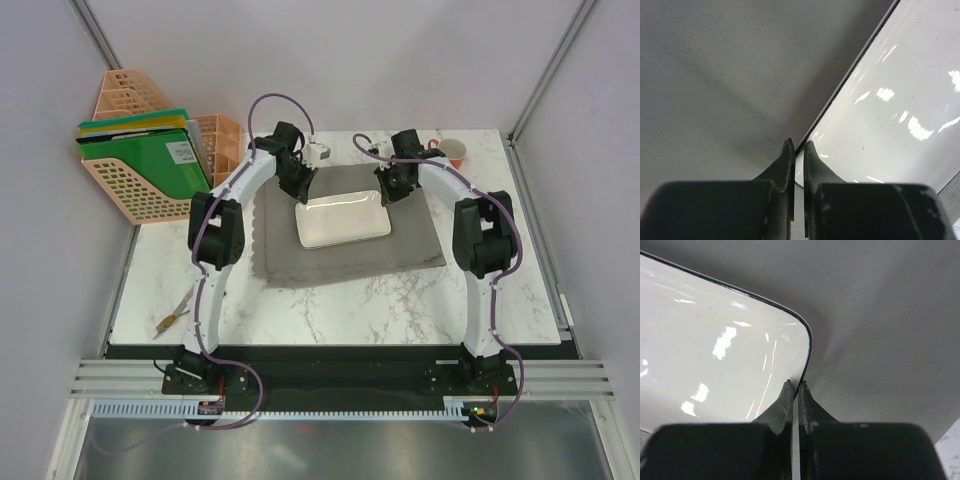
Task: Set the dinner table for one person
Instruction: Place the plate on the napkin.
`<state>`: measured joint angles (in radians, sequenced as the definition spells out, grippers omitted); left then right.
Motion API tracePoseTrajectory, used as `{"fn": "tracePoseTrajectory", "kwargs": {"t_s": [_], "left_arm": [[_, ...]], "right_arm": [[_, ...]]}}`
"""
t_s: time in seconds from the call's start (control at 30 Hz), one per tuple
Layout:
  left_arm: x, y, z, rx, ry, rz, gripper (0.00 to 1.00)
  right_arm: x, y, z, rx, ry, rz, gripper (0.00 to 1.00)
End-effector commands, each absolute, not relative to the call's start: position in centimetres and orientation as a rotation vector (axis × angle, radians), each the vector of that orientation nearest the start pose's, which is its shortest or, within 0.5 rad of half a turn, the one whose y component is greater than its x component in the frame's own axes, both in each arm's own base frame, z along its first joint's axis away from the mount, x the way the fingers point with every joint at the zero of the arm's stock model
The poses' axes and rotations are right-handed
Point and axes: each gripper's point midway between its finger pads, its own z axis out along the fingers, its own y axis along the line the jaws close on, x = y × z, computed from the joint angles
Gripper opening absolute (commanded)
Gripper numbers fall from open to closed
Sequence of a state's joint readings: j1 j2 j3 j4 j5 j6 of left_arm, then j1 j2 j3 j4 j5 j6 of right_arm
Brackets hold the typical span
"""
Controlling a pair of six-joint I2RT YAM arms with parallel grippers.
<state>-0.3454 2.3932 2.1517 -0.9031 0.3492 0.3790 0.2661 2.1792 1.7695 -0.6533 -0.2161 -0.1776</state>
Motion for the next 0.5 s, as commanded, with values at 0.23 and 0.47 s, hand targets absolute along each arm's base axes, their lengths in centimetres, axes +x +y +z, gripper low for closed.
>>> {"fn": "tracePoseTrajectory", "kwargs": {"t_s": [0.23,0.47], "left_arm": [[52.3,-24.7,8.8,0.967,2.296,-0.456,0.02],[52.5,-24.8,8.4,0.966,2.300,-0.462,0.02]], "right_arm": [[44.1,18.5,6.9,-0.735,2.569,0.452,0.00],[43.3,18.4,9.2,-0.728,2.537,0.465,0.00]]}}
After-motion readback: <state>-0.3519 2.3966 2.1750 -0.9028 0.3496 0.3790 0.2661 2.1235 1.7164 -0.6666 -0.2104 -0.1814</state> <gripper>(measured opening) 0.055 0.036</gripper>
